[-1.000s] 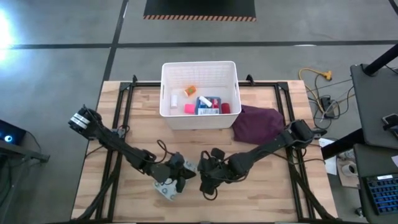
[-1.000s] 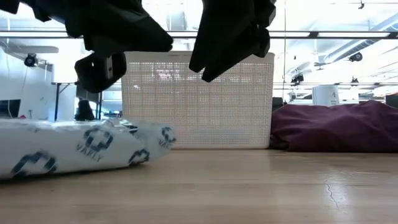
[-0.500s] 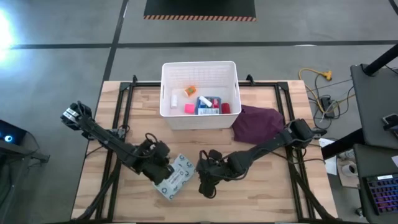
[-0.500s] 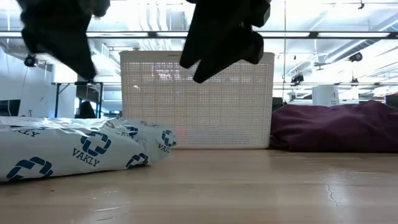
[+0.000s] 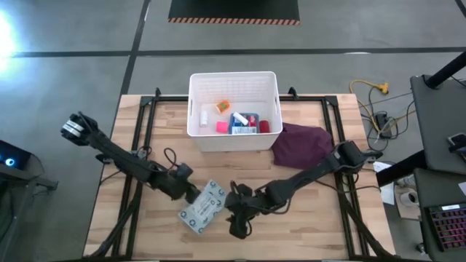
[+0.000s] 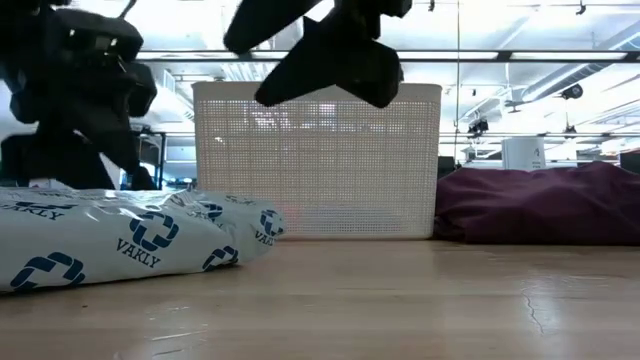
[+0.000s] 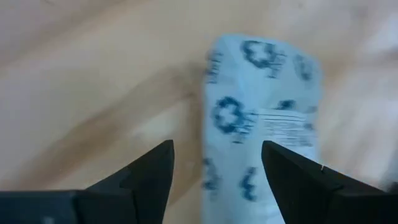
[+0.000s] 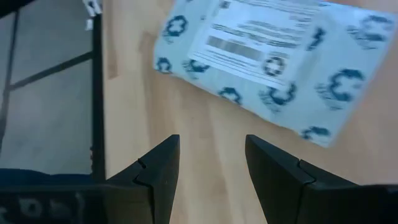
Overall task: Pick & place medical supplies in basket/bin
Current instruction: Put the white mailer bag into the white bin
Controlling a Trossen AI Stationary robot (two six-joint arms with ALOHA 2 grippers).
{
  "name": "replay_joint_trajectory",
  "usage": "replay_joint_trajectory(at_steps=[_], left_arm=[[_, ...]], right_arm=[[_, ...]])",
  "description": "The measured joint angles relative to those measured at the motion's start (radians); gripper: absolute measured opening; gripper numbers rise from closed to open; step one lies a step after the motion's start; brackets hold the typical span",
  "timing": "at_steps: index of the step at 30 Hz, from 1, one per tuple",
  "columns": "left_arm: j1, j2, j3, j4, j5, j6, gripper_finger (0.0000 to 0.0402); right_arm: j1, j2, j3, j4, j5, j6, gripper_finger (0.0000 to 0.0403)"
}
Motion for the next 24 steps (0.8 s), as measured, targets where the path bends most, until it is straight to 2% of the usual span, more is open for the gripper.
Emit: replay_joint_trajectory(at_steps=[4,7,17,24], left_arm=[[0.012,-0.048,-0.128,0.244,0.015,0.000,0.0228],[0.021,-0.043,-0.172,0.239,0.009,-0.017,0.0228],[0.025,0.082,-0.154,0.272,0.102,-0.015,0.0228],[0.025,0.141,-0.130,0.426,0.146,0.017,0.0228]], right_arm=[[0.000,0.008,-0.002,0.013,0.003,0.001,0.0174],[-0.011,0.007,-0.004,0.040,0.009,-0.003,0.0174],[-0.028,0.072,-0.008,0.130,0.003,0.063,0.0174],[-0.028,0.121,0.000,0.147,-0.030,0.113,0.0173]])
